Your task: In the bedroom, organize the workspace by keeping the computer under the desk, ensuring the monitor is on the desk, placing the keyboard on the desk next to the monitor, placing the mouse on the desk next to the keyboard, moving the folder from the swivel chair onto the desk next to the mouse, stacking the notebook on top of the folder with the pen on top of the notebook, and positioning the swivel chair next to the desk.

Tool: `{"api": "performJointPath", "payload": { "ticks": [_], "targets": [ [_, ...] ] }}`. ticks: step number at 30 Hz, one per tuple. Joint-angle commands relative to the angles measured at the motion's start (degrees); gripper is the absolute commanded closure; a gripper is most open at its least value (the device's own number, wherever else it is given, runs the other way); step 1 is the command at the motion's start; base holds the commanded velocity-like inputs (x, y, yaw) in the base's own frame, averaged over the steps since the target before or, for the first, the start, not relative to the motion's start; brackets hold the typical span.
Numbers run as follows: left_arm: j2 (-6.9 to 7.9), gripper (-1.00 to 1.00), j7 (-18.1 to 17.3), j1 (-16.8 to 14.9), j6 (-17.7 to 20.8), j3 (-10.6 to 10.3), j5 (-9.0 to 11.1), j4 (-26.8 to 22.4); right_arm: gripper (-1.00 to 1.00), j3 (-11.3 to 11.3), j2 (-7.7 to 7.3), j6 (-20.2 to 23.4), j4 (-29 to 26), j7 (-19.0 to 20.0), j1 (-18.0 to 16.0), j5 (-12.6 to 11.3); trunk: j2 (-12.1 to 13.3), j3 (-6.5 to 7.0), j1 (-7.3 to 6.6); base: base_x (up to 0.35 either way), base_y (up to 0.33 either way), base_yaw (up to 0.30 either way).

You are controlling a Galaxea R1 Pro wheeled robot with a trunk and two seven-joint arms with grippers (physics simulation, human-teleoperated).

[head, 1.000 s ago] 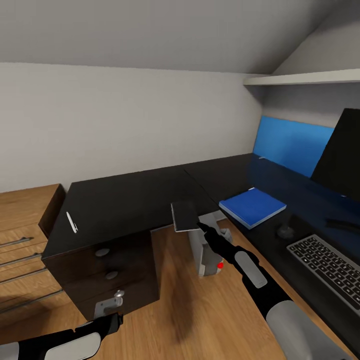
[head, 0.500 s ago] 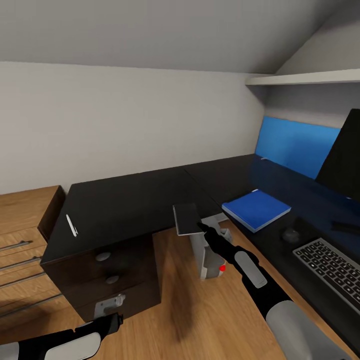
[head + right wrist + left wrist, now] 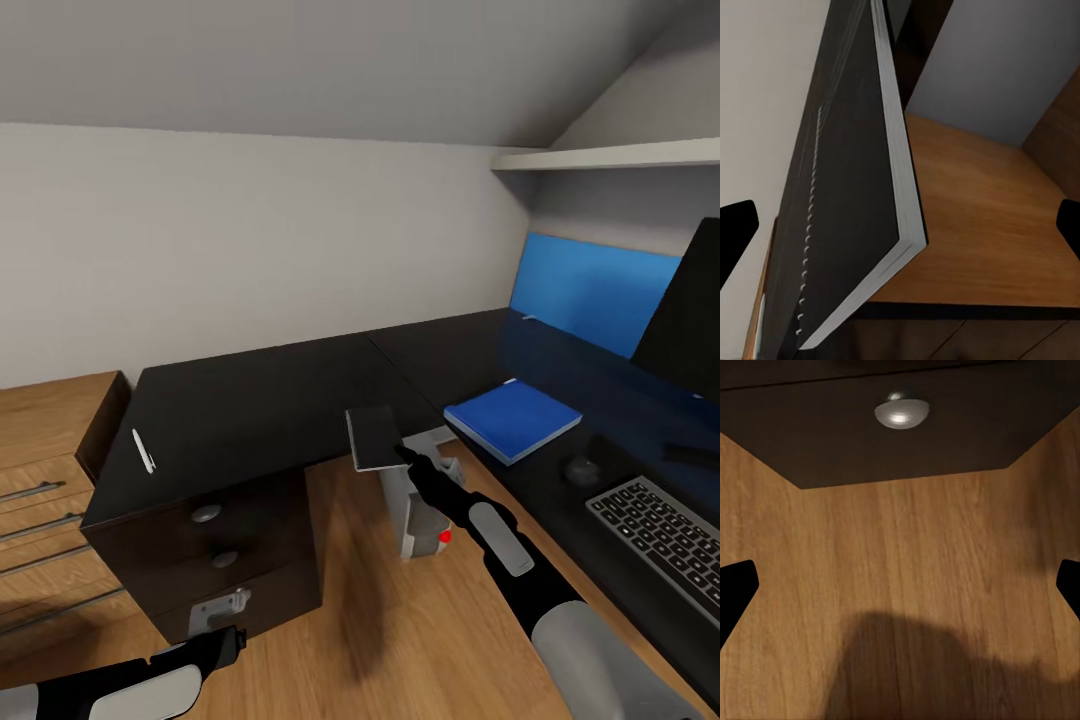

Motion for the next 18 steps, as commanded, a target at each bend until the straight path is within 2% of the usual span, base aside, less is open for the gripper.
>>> {"api": "performJointPath", "payload": {
  "ticks": [1, 16, 17, 18],
  "targets": [
    [0.02, -1.0, 0.05, -0.12, -0.59, -0.26, 0.54, -0.09, -1.0, 0.15, -0.06, 0.08, 0.0, 0.08, -0.04, -0.28, -0.03, -0.05, -0.01, 0.0, 0.0, 0.0],
    [0.02, -1.0, 0.05, -0.12, -0.56, -0.28, 0.54, -0.09, -1.0, 0.42, 0.29, 0.36, -0.18, 0.22, -0.04, -0.24, -0.03, -0.05, -0.01, 0.0, 0.0, 0.0],
    [0.02, -1.0, 0.05, -0.12, -0.54, -0.3, 0.54, -0.09, 1.0, 0.42, 0.29, 0.36, -0.19, 0.2, -0.04, -0.24, -0.03, -0.05, -0.01, 0.0, 0.0, 0.0],
    [0.02, -1.0, 0.05, -0.12, -0.53, -0.31, 0.54, -0.09, 1.0, 0.42, 0.29, 0.36, -0.19, 0.2, -0.04, -0.24, -0.03, -0.05, -0.01, 0.0, 0.0, 0.0]
  ]
}}
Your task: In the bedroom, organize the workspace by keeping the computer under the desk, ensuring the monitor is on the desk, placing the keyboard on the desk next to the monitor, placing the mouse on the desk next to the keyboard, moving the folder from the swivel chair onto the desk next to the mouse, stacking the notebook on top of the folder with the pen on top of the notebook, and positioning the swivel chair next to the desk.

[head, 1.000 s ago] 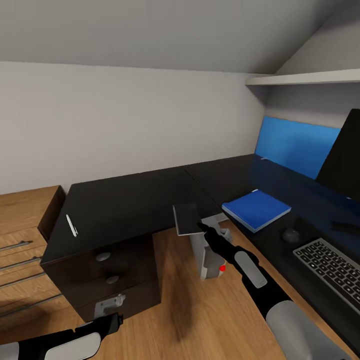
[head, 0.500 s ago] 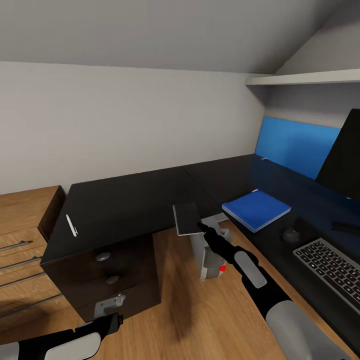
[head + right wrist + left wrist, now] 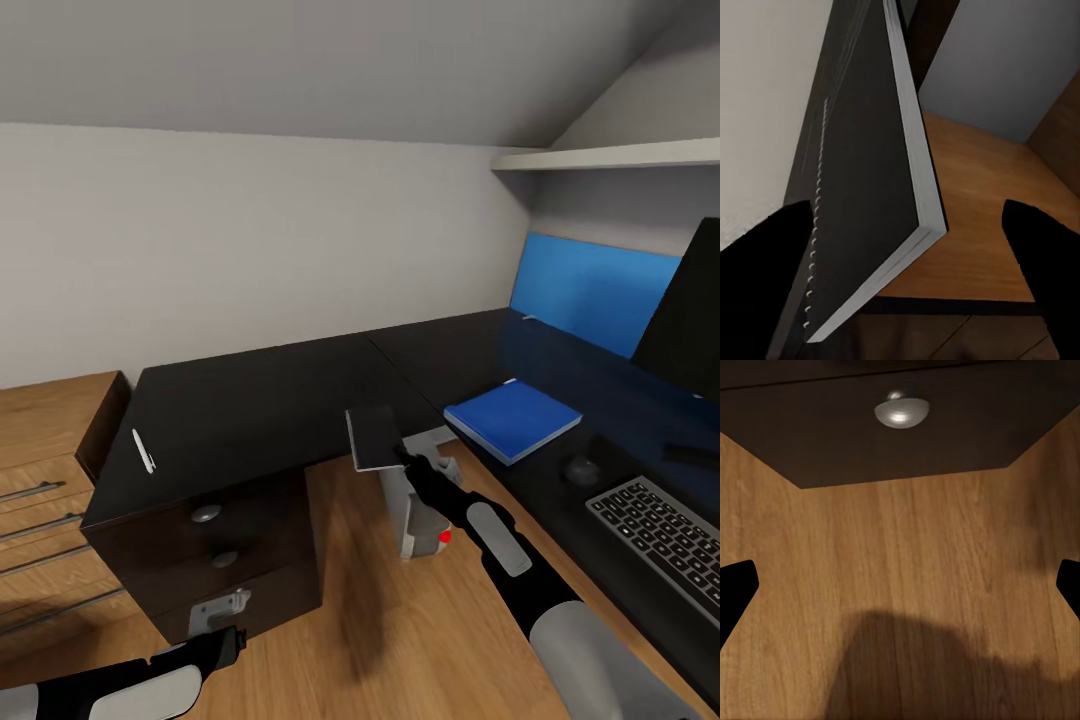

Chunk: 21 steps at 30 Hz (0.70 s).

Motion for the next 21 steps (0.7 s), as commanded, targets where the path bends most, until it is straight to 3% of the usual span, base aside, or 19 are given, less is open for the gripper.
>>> {"api": "performJointPath", "payload": {
  "ticks": [1, 7, 15, 21],
  "targets": [
    [0.02, -1.0, 0.05, -0.12, -0.58, -0.25, 0.54, -0.09, 1.0, 0.13, -0.05, 0.06, 0.0, 0.06, -0.04, -0.27, -0.03, -0.05, -0.01, 0.0, 0.0, 0.0],
    [-0.16, -1.0, 0.05, -0.12, -0.57, -0.26, 0.54, -0.07, 1.0, 0.05, -0.05, 0.06, 0.0, 0.05, -0.04, -0.27, -0.03, -0.05, -0.01, 0.0, 0.0, 0.0],
    [-2.18, -1.0, 0.05, -0.12, -0.63, -0.4, 0.53, 1.8, 1.0, 0.04, -0.05, -0.26, -0.15, 0.13, -0.04, -0.17, -0.03, -0.05, -0.01, 0.0, 0.0, 0.0],
    [-2.42, -1.0, 0.05, -0.12, -0.6, -0.43, 0.54, 2.0, 1.0, 0.04, -0.05, -0.45, -0.48, 0.14, -0.04, 0.14, 2.38, 1.02, -1.32, 0.0, 0.0, 0.0]
  ]
}}
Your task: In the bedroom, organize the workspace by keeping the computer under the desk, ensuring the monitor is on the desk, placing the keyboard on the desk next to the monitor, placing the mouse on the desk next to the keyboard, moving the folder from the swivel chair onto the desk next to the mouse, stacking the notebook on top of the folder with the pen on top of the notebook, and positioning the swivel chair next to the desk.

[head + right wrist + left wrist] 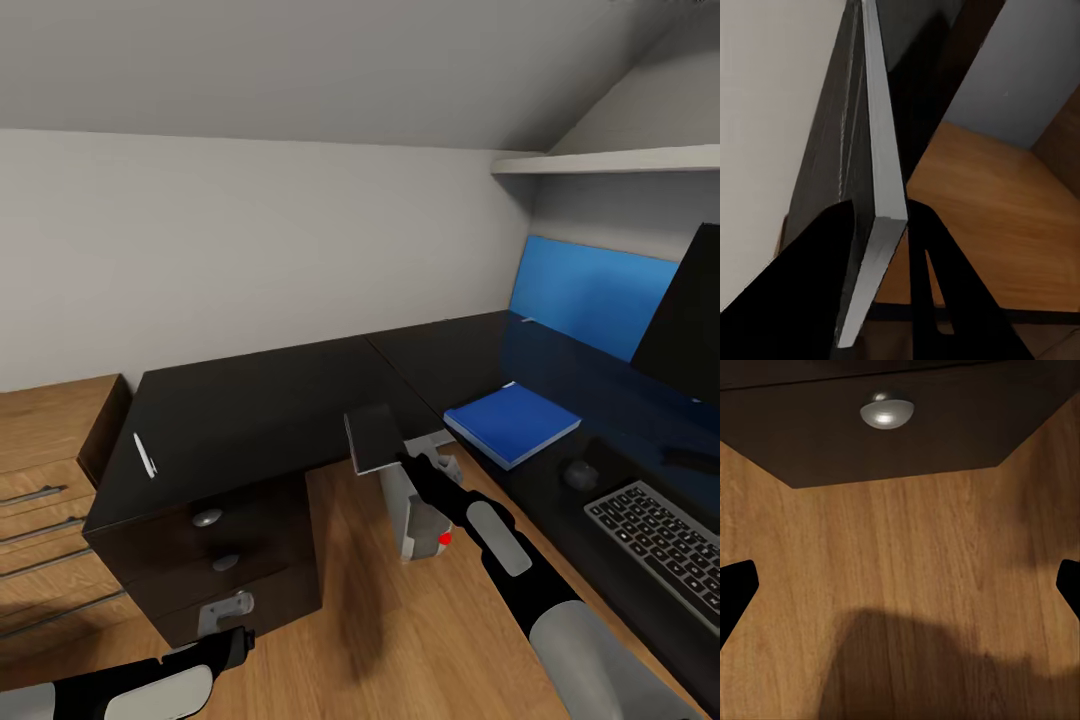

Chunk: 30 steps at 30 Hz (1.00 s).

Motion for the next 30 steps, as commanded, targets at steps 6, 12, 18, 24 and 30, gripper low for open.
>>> {"api": "performJointPath", "payload": {
  "ticks": [6, 12, 18, 24, 30],
  "targets": [
    [-0.02, -1.0, 0.06, -0.11, -0.57, -0.24, 0.55, -0.08, 1.0, 0.11, -0.13, 0.0, -3.44, -0.16, 0.09, -0.13, 2.39, 1.03, -1.33, 0.0, 0.0, 0.0],
    [-0.58, -1.0, 0.06, -0.11, -0.57, -0.24, 0.55, 0.28, 1.0, 0.04, -0.23, -0.04, -7.0, -0.32, 0.99, -0.05, 4.8, 2.1, -2.65, 0.0, 0.0, 0.0],
    [-1.04, -1.0, 0.13, -0.11, -0.58, -1.47, 0.56, 0.6, 1.0, 0.04, -0.23, 0.03, -9.07, -0.49, 1.43, -0.11, 7.21, 3.18, -3.96, 0.0, 0.0, 0.0],
    [-2.01, -1.0, 0.42, -0.11, -5.23, -12.96, 0.83, 0.69, 1.0, 0.19, -0.52, 0.72, -15.19, -1.81, 4.18, -0.14, 9.61, 4.26, -5.28, 0.0, 0.0, 0.0],
    [-5.57, -1.0, 0.18, -0.11, -13.48, -26.61, 5.78, 4.85, 1.0, 0.21, -0.64, 1.49, -23.33, -9.17, 6.61, -0.28, 12.02, 5.34, -6.6, 0.0, 0.0, 0.0]
  ]
}}
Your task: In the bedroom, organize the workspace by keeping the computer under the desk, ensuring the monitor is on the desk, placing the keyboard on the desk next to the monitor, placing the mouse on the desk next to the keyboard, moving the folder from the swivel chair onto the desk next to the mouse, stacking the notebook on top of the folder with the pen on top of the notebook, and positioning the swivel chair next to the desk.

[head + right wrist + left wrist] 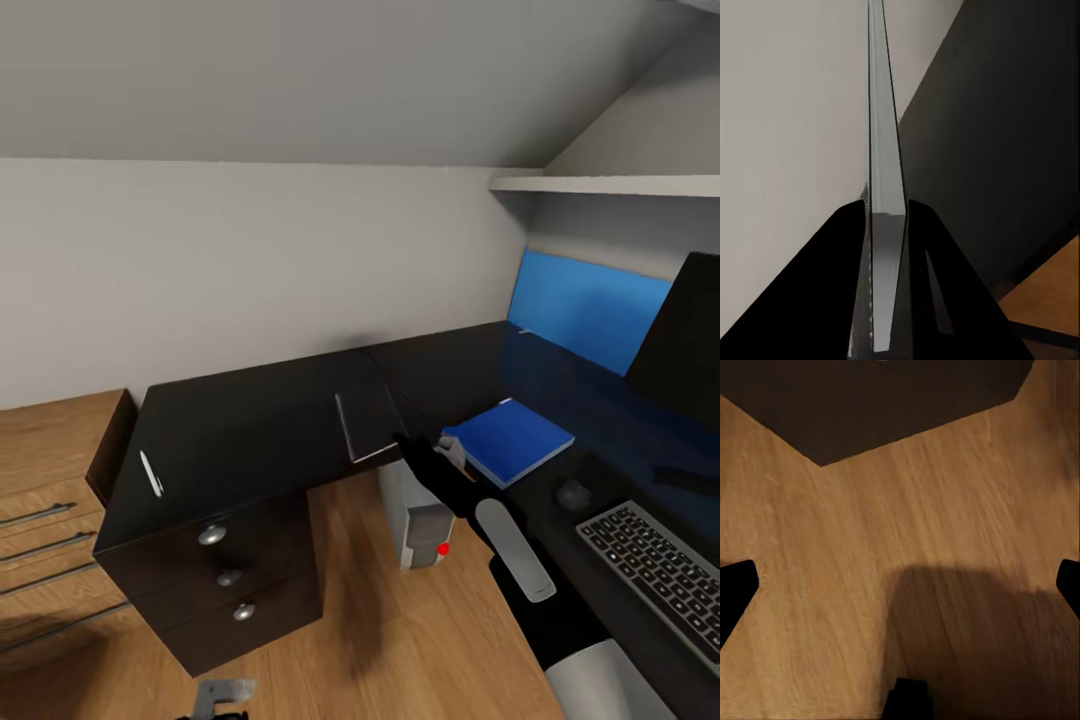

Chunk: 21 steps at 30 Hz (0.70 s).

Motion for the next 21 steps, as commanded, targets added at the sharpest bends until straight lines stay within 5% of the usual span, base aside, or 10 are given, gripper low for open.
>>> {"api": "performJointPath", "payload": {
  "ticks": [1, 6, 9, 16, 21],
  "targets": [
    [-1.43, -1.0, -0.1, -0.1, -0.56, -1.23, 2.36, 3.1, 1.0, 0.08, -0.04, 0.19, -0.92, -1.32, 0.3, -0.54, 0.38, 0.13, -0.23, 0.0, 0.0, 0.0],
    [-6.47, -1.0, -1.89, -0.04, -0.89, -3.95, 7.37, 12.81, 1.0, 0.08, -0.02, 0.33, -2.22, -2.79, 0.83, -0.56, 2.39, 1.03, -1.33, 0.0, 0.0, 0.0],
    [-7.68, -1.0, -2.82, -0.03, -0.96, -5.08, 8.33, 15.04, 1.0, 0.08, 0.0, 0.32, -2.42, -3.02, 0.92, -0.59, 3.19, 1.39, -1.77, 0.0, 0.0, 0.0],
    [-8.51, -1.0, -3.63, 0.08, -1.09, -5.91, 9.04, 16.7, 1.0, -0.32, 0.08, -0.09, -2.25, -3.56, 0.97, -0.8, 3.19, 1.39, -1.77, 0.0, 0.0, -0.163],
    [-8.64, -1.0, -3.81, 0.64, -1.1, -5.93, 9.06, 17.41, 1.0, -4.66, 0.14, -0.44, -2.02, -3.66, 0.97, -0.83, 3.19, 1.39, -1.77, 0.0, 0.0, -0.284]
  ]
}}
